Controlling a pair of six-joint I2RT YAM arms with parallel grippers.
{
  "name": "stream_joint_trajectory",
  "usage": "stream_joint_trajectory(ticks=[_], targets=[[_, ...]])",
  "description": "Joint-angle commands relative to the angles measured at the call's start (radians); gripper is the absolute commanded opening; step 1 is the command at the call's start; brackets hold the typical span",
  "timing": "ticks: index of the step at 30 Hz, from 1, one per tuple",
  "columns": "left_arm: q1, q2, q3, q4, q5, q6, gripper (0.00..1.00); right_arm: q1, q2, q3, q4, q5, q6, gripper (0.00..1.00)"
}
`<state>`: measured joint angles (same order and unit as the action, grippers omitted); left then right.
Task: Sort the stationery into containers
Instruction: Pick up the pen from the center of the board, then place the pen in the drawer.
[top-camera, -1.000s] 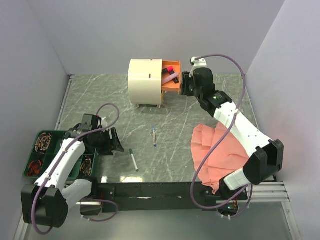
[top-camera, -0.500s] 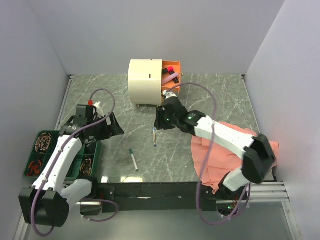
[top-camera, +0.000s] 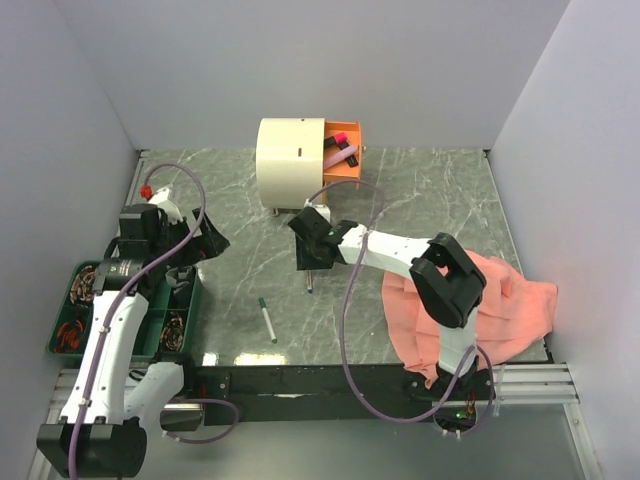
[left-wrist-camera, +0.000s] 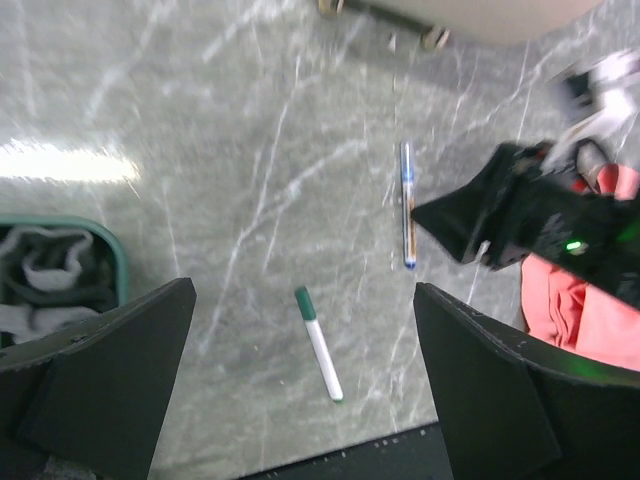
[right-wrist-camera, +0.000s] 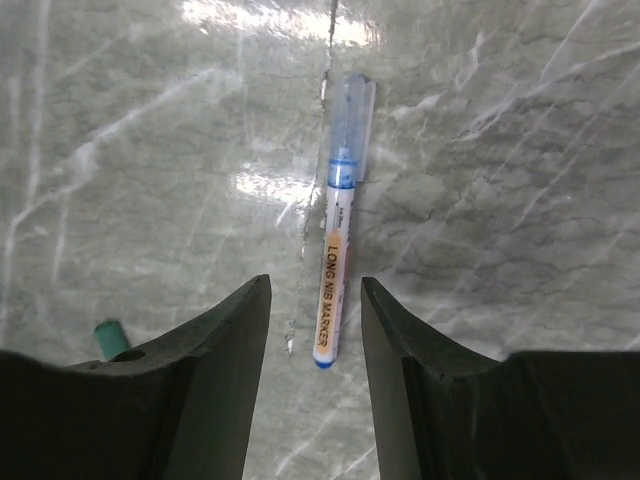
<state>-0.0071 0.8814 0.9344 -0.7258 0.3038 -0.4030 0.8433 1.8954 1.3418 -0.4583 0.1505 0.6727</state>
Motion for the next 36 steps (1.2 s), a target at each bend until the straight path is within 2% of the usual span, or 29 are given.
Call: stream_joint_trajectory(ticks=[1, 8, 9, 11, 12, 13, 14, 17, 21, 26, 33, 36], targets=[[0.004, -0.024, 0.067, 0.023, -0.054, 0.046, 0.98, 0.005, 0.050, 0.039, 0.006, 0.069, -0.004, 0.49], [-0.008, -0.032, 0.098, 0.023, -0.098, 0.072, 0.99, 0.010, 0.129, 0.079, 0.013, 0.100, -0.048, 0.45], [-0.013, -0.033, 0.102, 0.020, -0.113, 0.076, 1.00, 0.011, 0.146, 0.086, 0.015, 0.100, -0.054, 0.42], [-0.021, -0.033, 0.107, 0.016, -0.127, 0.089, 0.99, 0.014, 0.159, 0.092, 0.020, 0.090, -0.067, 0.31], [-0.024, -0.035, 0.107, 0.012, -0.135, 0.090, 0.99, 0.016, 0.171, 0.095, 0.021, 0.081, -0.073, 0.20], [-0.025, -0.035, 0.107, 0.011, -0.144, 0.092, 0.99, 0.023, 0.174, 0.095, 0.023, 0.074, -0.079, 0.05], [-0.027, -0.035, 0.106, 0.011, -0.146, 0.096, 0.99, 0.028, 0.175, 0.097, 0.021, 0.066, -0.087, 0.00], [-0.027, -0.033, 0.109, 0.009, -0.155, 0.105, 0.99, 0.049, 0.148, 0.092, 0.006, 0.069, -0.088, 0.00], [-0.027, -0.032, 0.126, 0.019, -0.187, 0.128, 1.00, 0.069, -0.017, 0.086, 0.009, 0.002, -0.140, 0.00], [-0.021, -0.039, 0.145, 0.052, -0.218, 0.124, 0.99, 0.091, -0.249, 0.128, 0.043, -0.143, -0.332, 0.00], [-0.010, -0.012, 0.158, 0.126, -0.218, 0.122, 0.99, 0.065, -0.424, 0.149, 0.119, -0.008, -0.469, 0.00], [-0.005, 0.024, 0.185, 0.161, -0.210, 0.113, 0.99, -0.025, -0.414, 0.209, 0.121, -0.011, -0.464, 0.00]])
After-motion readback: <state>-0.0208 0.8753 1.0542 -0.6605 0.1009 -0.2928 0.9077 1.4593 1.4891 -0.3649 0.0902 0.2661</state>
